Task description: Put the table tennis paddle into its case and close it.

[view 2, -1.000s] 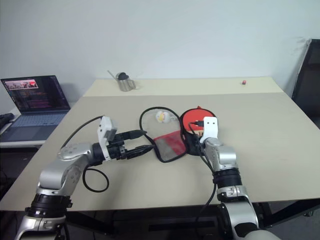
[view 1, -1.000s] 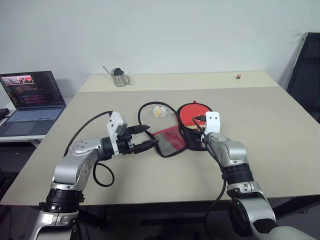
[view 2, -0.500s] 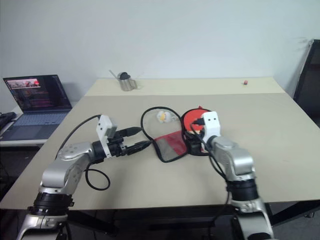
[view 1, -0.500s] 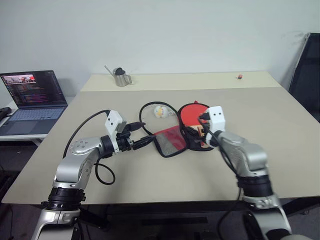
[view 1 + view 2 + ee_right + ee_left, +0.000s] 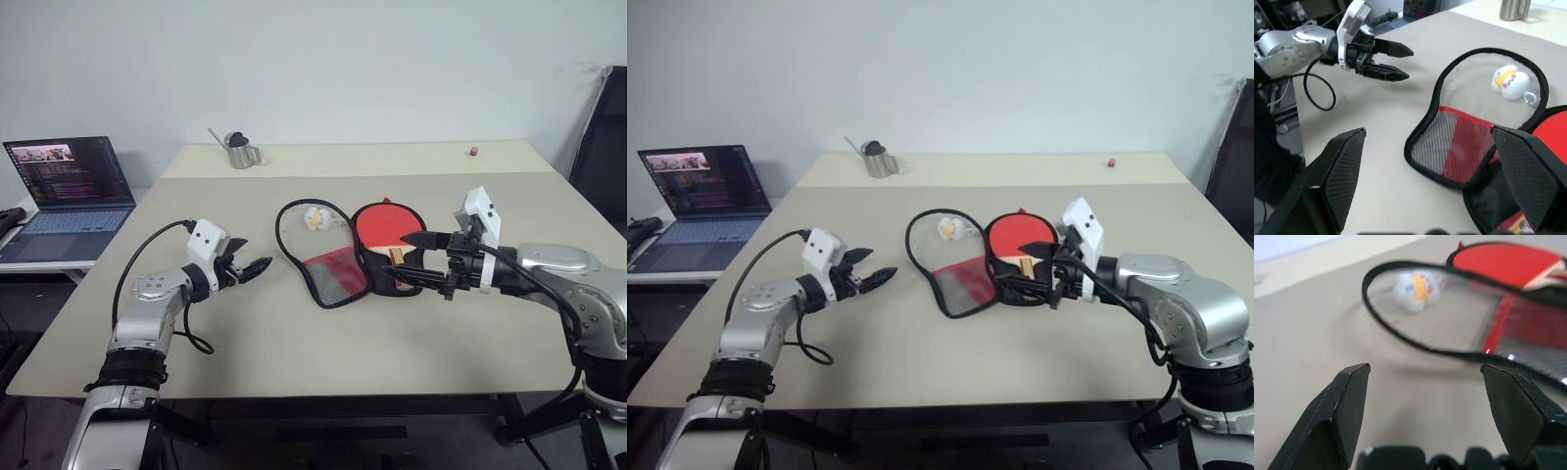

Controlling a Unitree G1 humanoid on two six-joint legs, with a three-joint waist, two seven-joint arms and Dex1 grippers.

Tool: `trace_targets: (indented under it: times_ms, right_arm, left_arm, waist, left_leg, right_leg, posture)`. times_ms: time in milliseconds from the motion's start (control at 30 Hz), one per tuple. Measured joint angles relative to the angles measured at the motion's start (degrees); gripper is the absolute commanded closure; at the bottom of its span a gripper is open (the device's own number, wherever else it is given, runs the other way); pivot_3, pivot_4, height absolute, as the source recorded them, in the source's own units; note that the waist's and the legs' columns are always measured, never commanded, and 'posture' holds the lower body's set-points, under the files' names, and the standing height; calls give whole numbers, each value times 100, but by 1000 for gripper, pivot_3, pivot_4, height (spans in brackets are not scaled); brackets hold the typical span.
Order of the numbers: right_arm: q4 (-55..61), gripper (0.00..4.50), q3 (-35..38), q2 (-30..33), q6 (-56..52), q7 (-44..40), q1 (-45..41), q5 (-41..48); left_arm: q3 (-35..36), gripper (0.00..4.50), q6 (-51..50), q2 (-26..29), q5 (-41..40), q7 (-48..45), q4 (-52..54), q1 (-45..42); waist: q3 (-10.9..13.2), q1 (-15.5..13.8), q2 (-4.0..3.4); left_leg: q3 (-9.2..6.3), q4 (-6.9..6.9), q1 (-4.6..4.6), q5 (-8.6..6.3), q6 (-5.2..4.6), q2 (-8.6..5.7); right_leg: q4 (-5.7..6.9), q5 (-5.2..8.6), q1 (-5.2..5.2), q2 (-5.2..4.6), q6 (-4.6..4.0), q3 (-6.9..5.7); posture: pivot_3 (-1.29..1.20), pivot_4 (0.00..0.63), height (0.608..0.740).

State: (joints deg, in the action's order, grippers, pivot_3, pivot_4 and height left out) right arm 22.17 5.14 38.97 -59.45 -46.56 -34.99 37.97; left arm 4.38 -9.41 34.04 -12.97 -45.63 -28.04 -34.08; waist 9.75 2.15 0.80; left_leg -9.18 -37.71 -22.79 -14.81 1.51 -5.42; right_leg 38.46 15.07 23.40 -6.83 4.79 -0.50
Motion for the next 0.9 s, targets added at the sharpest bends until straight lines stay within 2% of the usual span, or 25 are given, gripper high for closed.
trace_targets:
  times_ms: [167,567,900]
  right_arm:
    - [-91,38,1,166,124,-78,-15,-15]
    - [-156,38,-7,206,236,-61,-18,-29]
    - [-169,38,20,290,265,50,43,-21]
  left_arm:
    - [-44,536,371,-69,345,124,-964,-344]
    - [-408,536,1206,-848,1002,322,-3132,-1625]
    - [-510,536,1519,-1311,1245,215,-3922,-2348]
  waist:
    - [7,-46,13]
    - [26,-50,44]
    - [44,-54,74]
  left_leg:
    - [-2,-1,-4,0,1,-2]
    - [-1,-6,-11,2,3,-6]
    - [-4,-10,-16,2,3,-8]
  right_leg:
    - [-1,0,0,-4,0,-6]
    - [-10,-2,-2,-8,4,-10]
    - [-12,-3,-2,-9,6,-15]
  posture:
    - [0,150,740]
    - [0,150,740]
    - [0,150,740]
